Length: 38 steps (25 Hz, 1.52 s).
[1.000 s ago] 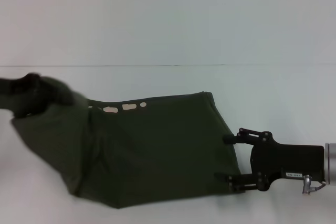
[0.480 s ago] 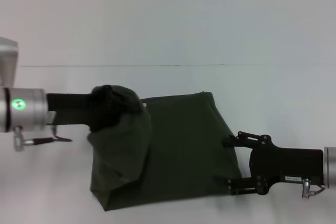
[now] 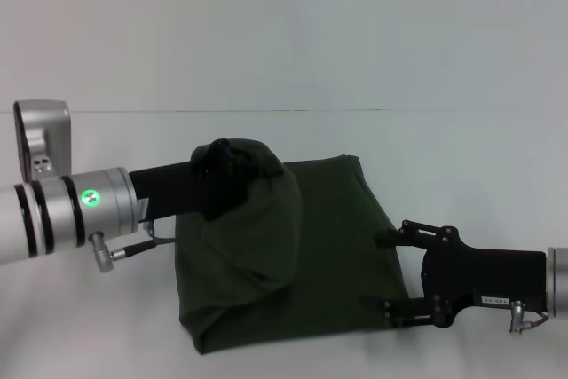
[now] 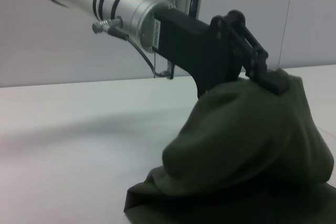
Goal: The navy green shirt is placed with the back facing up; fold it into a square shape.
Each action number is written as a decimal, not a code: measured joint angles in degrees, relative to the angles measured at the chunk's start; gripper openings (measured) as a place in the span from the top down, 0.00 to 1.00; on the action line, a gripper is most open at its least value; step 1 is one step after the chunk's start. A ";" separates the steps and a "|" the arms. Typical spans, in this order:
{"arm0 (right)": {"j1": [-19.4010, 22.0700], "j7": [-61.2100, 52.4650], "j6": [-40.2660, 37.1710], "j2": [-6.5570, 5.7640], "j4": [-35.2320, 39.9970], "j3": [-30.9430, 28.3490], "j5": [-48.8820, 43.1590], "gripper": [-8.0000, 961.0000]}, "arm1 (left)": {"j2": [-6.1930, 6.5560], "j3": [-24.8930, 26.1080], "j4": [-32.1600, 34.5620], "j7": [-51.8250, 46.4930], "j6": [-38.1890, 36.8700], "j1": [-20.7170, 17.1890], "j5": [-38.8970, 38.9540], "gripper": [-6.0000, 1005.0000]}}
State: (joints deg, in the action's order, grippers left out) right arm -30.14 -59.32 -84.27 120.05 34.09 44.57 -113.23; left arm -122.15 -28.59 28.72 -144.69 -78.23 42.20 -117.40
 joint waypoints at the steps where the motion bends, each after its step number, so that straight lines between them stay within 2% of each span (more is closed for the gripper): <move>1: 0.00 0.00 -0.01 0.00 0.00 0.00 0.01 0.03 | -0.18 0.03 -0.41 0.27 0.61 -0.10 0.33 0.92; 12: 0.00 0.00 0.23 0.00 -0.04 -0.01 0.03 0.03 | -1.46 0.02 -5.83 8.84 3.62 -0.83 6.86 0.92; 17: 0.00 0.00 0.33 0.00 -0.08 -0.02 0.03 0.03 | -1.81 0.09 -9.28 17.41 4.20 -1.12 11.10 0.70; 20: 0.39 0.00 0.05 -0.04 -0.08 -0.01 0.03 0.03 | -1.73 0.33 -9.73 18.85 4.56 -1.78 12.57 0.56; 23: 2.11 0.00 -0.40 -0.24 0.32 -0.67 0.03 0.03 | -1.65 0.56 -9.54 19.42 4.52 -2.71 13.55 0.49; 27: 4.32 -0.36 -1.37 -0.36 0.71 -4.45 0.05 0.03 | -0.62 0.60 -8.50 20.09 1.90 -4.49 14.24 0.40; 29: 5.03 -1.59 -2.38 -0.47 0.76 -6.62 0.06 0.03 | 0.30 0.59 -7.76 22.41 -1.03 -5.66 14.33 0.35; 30: 5.31 -2.57 -3.08 -0.48 0.77 -7.99 0.07 0.03 | 1.43 0.36 -7.46 26.16 -4.12 -6.96 14.23 0.33; 31: 5.51 -3.49 -3.80 -0.47 0.78 -9.15 0.08 0.03 | 1.43 0.36 -7.46 26.16 -4.12 -6.96 14.23 0.30; 32: 5.66 -4.09 -4.51 -0.45 0.75 -9.82 0.08 0.03 | 2.09 -0.07 -7.44 28.28 -5.42 -7.71 14.02 0.28; 34: 5.80 -4.87 -6.35 -0.36 0.63 -10.40 0.10 0.03 | 3.33 -1.38 -7.44 31.55 -7.26 -9.24 13.60 0.22; 38: 5.44 -5.58 -11.37 -0.16 0.74 -10.35 0.15 0.03 | 5.72 -7.19 -6.95 36.91 -9.33 -12.02 13.53 0.13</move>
State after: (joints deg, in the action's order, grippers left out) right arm -24.70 -64.90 -95.64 119.89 34.83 34.23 -113.08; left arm -116.43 -35.77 21.77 -107.78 -87.56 30.18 -103.87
